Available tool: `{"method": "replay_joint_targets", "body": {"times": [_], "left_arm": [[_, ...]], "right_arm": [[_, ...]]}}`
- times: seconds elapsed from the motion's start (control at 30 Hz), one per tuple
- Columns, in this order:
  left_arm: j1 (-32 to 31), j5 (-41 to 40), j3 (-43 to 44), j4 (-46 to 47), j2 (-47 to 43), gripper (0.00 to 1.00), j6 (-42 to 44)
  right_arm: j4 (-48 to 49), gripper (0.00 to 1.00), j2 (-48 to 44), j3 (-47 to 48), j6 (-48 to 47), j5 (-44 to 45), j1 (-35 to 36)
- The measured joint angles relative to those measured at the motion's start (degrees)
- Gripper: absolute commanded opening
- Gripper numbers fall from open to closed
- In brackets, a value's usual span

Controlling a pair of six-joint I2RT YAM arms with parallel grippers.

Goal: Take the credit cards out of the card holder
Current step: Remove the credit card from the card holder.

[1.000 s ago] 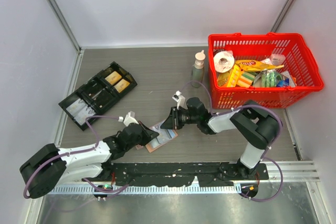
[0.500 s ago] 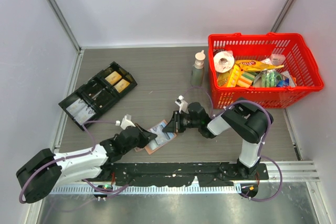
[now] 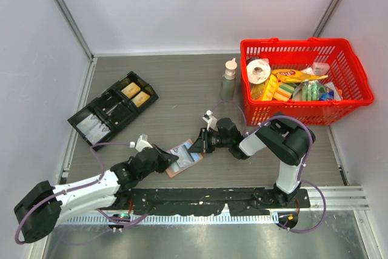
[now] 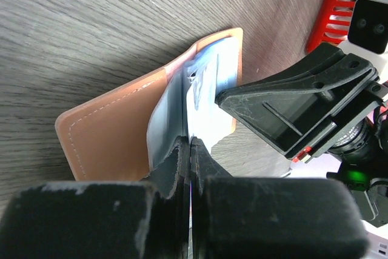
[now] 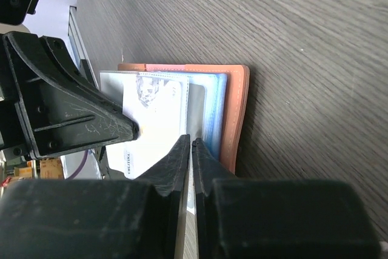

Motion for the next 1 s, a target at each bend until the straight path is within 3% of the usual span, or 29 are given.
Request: {"method": "replay_joint_targets", "body": {"times": [0.33, 0.5, 0.7, 1.0], "left_arm": [[0.0, -0.02, 0.02, -1.55, 1.22, 0.0, 0.15], [0.0, 0.2, 0.24, 0.52, 4.5, 0.0, 0.48], [0.0, 0.39, 0.39, 3.02, 6.1, 0.0, 1.36], [0.0, 0.42, 0.37, 4.74, 6.36, 0.0, 1.6]], "right_arm": [[-3.26, 0.18, -1.33, 0.72, -1.46, -0.11, 0.07], [-11.58, 0.18, -5.49, 1.92, -4.63, 0.74, 0.17], [-22.82, 0.17, -9.4, 6.29, -9.44, 3.08, 2.19], [-27.43, 0.13, -8.37, 9.99, -12.52, 3.34, 4.61]]}}
